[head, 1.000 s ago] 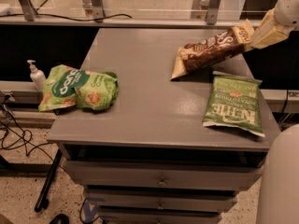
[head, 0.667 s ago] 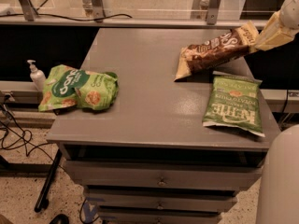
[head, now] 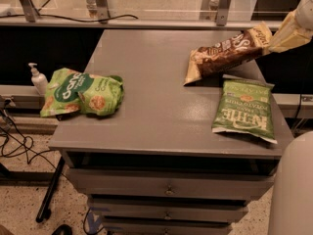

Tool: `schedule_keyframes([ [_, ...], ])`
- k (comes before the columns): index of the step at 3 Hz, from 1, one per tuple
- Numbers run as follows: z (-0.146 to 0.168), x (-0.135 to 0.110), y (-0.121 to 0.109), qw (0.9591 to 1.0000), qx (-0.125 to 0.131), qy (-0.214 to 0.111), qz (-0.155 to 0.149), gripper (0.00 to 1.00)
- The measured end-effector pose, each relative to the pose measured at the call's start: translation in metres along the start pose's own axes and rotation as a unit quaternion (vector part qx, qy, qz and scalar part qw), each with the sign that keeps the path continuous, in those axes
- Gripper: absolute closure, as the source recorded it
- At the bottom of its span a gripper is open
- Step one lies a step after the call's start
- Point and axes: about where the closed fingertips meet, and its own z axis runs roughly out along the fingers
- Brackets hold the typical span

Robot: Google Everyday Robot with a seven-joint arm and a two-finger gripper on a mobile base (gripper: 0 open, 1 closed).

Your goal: Move brown chip bag near green jalapeno chip bag

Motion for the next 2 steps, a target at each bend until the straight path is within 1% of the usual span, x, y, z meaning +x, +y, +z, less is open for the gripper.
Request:
schedule_keyframes([
  [1,-0.008,-0.006,0.002,0.9999,0.003,-0.008,-0.011,0.13],
  [2,-0.024,-0.011,0.006,0.9997,0.012,-0.016,-0.015,0.0],
])
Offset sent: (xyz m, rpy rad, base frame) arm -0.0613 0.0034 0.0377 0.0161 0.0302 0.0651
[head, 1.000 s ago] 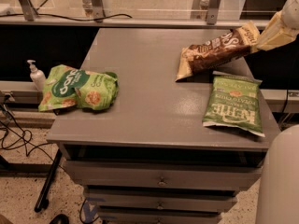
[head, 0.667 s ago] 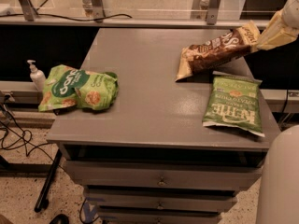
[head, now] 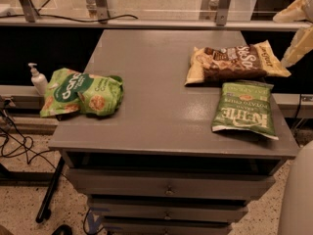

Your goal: Move brown chip bag near green jalapeno chip bag

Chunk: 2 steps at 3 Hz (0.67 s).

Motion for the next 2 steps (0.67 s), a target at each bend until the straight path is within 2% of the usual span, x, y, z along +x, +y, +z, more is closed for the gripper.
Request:
schedule_keyframes([
  [1,-0.029,-0.011,0.002,0.9995,0.023,-0.019,0.013,0.0],
  [2,-0.07,-0.019,0.009,0.9939,0.056,-0.074,0.06,0.0],
])
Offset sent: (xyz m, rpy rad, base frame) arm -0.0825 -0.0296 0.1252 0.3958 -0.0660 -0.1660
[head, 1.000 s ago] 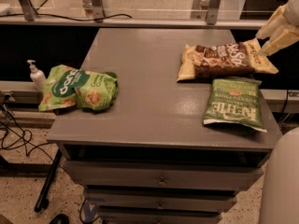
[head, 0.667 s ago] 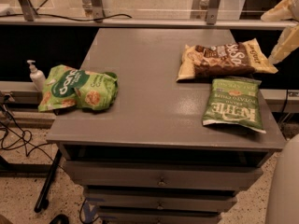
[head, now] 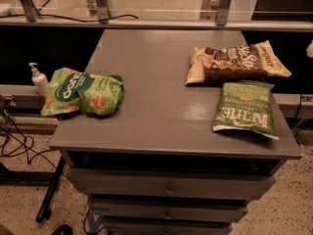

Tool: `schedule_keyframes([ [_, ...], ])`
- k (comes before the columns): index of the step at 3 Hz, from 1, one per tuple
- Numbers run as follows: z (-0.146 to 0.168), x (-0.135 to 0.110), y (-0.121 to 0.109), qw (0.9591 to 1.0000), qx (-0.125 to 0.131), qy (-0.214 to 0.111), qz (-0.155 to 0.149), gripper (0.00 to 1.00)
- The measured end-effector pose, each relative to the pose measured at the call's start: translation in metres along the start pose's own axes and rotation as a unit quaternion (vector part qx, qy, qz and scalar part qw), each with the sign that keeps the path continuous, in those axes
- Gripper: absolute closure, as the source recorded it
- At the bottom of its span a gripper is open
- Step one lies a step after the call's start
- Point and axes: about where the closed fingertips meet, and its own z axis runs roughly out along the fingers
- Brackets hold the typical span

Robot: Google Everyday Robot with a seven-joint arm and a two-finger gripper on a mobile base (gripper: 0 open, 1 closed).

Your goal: Move brown chip bag near green jalapeno chip bag

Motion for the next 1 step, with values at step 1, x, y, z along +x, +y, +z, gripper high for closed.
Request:
schedule_keyframes([
  [1,-0.0359,-0.0125,0.0114,0.9959,0.011,-0.047,0.076,0.0],
])
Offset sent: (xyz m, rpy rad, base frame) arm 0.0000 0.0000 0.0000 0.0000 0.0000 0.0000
